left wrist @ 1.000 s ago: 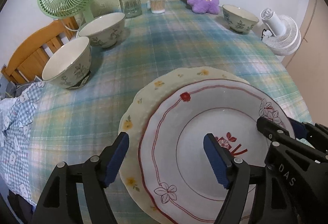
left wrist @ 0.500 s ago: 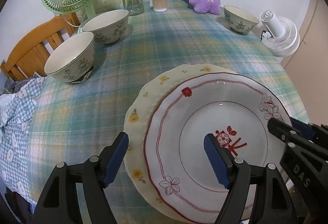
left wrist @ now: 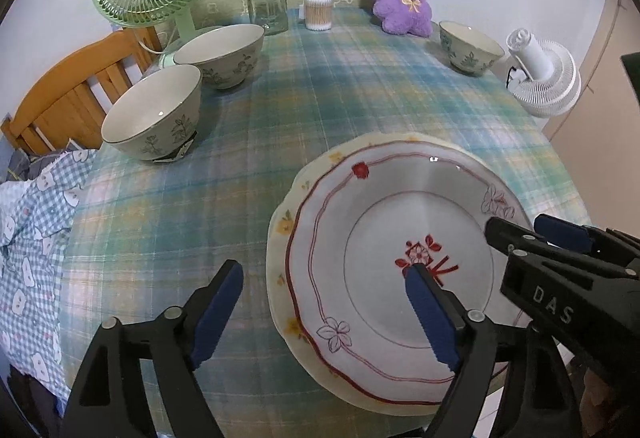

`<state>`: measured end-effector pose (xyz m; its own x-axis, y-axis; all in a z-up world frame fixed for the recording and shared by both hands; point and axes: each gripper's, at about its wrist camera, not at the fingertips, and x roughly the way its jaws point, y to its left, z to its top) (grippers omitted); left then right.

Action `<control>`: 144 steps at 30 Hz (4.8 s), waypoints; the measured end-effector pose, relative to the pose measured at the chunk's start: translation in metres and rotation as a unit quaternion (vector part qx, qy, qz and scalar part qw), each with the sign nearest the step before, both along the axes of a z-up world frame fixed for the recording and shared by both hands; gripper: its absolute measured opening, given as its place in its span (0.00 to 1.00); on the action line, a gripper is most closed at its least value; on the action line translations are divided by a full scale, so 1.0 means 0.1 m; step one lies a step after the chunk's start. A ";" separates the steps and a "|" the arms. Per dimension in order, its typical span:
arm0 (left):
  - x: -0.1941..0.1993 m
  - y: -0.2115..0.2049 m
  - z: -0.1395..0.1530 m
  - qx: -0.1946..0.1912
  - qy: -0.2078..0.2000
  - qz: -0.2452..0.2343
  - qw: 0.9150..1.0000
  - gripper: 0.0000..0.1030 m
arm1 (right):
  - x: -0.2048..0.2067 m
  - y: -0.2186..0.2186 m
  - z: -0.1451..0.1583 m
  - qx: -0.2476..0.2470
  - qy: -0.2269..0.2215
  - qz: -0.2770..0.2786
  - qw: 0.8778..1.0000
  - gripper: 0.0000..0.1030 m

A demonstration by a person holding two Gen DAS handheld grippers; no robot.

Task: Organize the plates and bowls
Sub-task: 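Open both grippers to release the red-rimmed plate onto the stack, then move both grippers to the large grey-green bowl and grasp its rim, then lift and carry the grey-green bowl toward the plate stack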

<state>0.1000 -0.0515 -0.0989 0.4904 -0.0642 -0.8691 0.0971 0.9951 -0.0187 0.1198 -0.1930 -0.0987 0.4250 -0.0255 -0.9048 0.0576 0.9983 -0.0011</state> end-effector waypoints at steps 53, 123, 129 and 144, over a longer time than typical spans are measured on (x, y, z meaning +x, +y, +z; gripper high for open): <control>1.61 2.06 0.16 -0.023 -0.045 0.030 0.998 0.74 | 1.67 2.31 0.32 0.010 -0.055 0.036 0.998 0.67; 0.19 1.67 -0.10 -0.020 0.021 0.058 0.998 0.23 | 0.21 2.05 0.12 0.013 0.010 0.075 0.997 0.24; 0.12 1.65 -0.21 -0.023 0.039 0.058 0.997 0.23 | 0.18 2.04 0.03 0.005 0.024 0.078 0.997 0.24; 0.21 1.63 -0.31 -0.024 0.036 0.060 0.997 0.25 | 0.26 2.03 -0.08 0.000 0.031 0.075 0.997 0.24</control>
<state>0.1209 0.1117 -0.1300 0.4342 -0.0504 -0.8994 -0.0268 0.9973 -0.0688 0.1457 0.0095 -0.1066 0.3678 0.0351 -0.9292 -0.0931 0.9957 0.0008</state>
